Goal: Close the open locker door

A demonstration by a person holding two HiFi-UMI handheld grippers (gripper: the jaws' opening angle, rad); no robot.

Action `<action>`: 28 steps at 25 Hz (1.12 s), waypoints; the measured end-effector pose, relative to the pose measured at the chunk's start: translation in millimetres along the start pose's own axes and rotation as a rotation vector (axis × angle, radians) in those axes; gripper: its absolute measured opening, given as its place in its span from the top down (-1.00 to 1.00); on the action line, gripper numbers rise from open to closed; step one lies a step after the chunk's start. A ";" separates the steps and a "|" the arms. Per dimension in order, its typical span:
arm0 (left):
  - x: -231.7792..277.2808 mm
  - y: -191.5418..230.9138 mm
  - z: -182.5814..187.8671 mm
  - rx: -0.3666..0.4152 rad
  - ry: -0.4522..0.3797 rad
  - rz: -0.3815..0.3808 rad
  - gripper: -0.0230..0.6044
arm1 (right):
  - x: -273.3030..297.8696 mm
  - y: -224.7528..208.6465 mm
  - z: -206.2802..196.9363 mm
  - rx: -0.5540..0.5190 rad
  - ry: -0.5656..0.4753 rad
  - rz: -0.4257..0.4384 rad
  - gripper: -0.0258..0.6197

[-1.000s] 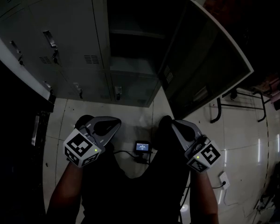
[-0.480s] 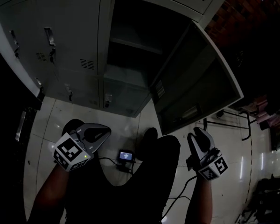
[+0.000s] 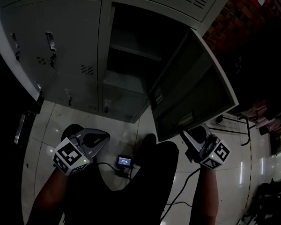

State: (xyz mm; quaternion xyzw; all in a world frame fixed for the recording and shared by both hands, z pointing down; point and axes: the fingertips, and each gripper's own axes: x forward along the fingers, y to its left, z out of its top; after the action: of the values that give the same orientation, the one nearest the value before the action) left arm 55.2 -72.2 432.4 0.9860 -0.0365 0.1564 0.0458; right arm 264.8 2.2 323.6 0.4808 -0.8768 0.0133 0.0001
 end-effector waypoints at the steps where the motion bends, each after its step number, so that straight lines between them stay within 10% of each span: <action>1: -0.6 0.4 -0.5 -0.001 -0.001 0.002 0.89 | 3.6 3.1 0.1 0.000 -0.005 0.006 0.43; 9: -1.6 0.7 -1.3 -0.006 -0.010 0.002 0.89 | 62.5 43.9 2.8 -0.022 -0.028 0.061 0.48; 28: -10.1 1.9 5.0 -0.013 -0.050 0.007 0.89 | 230.0 44.8 8.3 0.012 -0.077 -0.207 0.54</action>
State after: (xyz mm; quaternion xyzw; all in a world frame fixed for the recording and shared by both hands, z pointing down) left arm 47.0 -74.0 424.7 0.9891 -0.0419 0.1318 0.0505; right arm 103.4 -167.8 317.2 0.5691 -0.8215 0.0001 -0.0354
